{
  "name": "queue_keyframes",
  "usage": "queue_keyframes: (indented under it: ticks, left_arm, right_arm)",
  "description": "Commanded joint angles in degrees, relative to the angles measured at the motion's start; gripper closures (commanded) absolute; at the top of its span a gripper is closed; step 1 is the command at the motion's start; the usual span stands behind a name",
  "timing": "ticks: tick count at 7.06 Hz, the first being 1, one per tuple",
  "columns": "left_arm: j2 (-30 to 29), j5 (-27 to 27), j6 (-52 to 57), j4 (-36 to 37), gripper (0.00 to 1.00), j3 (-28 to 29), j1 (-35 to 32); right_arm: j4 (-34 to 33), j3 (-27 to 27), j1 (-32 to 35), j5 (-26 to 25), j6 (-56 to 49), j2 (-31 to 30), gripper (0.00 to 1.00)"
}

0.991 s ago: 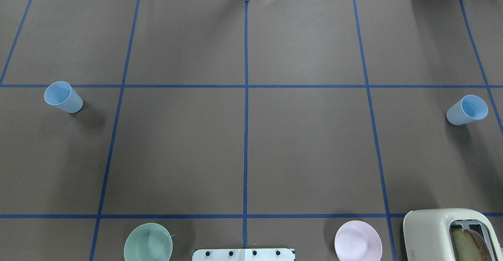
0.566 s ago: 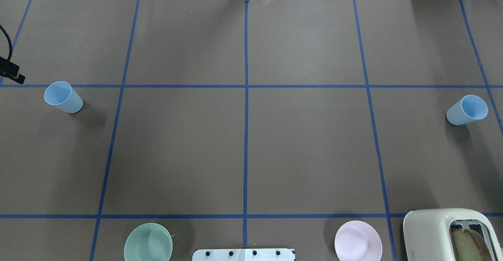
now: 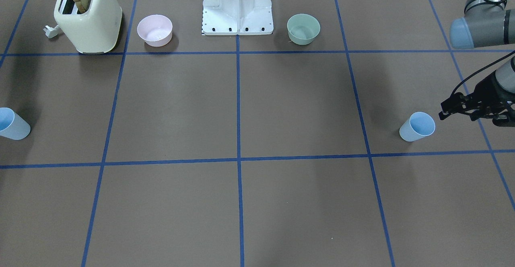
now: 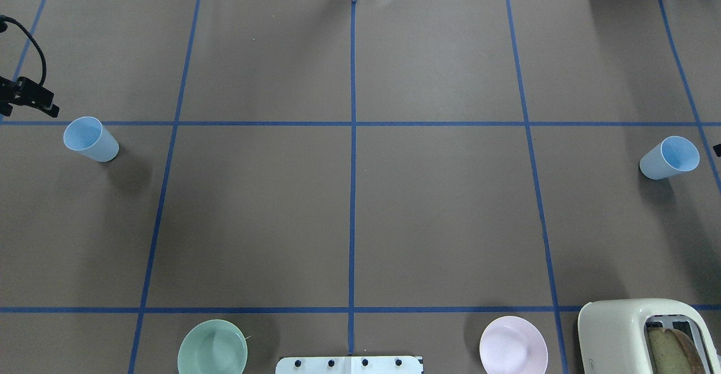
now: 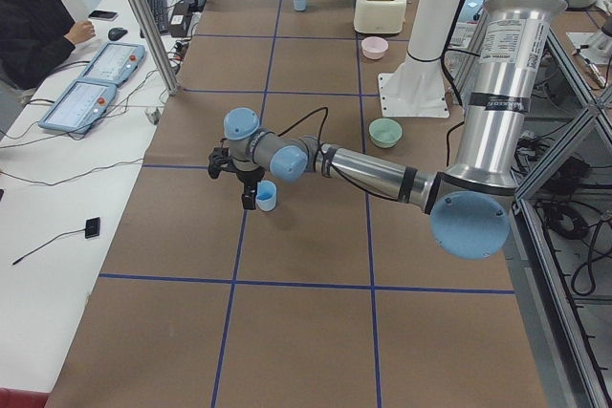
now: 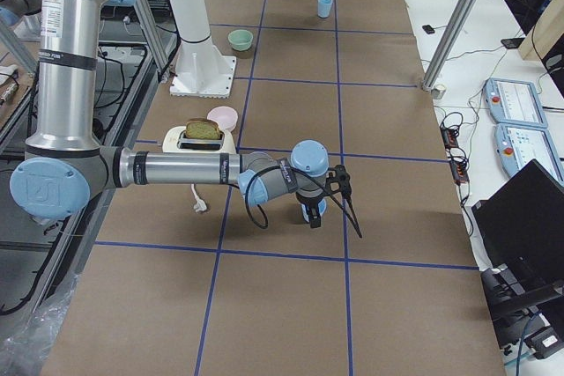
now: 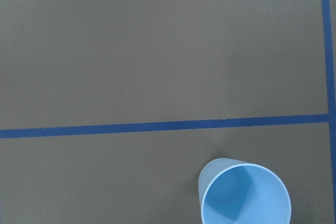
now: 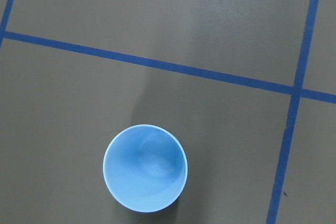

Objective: Stack blue cups with both arms
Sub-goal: 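Lower the left gripper onto the light-blue cup nearest it and grasp it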

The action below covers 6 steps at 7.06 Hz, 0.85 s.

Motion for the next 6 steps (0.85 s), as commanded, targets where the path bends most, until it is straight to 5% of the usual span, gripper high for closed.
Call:
queue_keyframes:
  ticks: [1, 6]
  left_arm:
    - [-2.15, -0.09, -0.28, -0.26, 0.08, 3.12, 0.61]
    - [-2.33, -0.35, -2.81, -5.27, 0.17, 6.75, 3.06]
  right_arm:
    - [0.23, -0.08, -1.60, -2.67, 0.36, 1.22, 0.01]
    - [0.32, -0.26, -1.60, -2.58, 0.27, 1.22, 0.01]
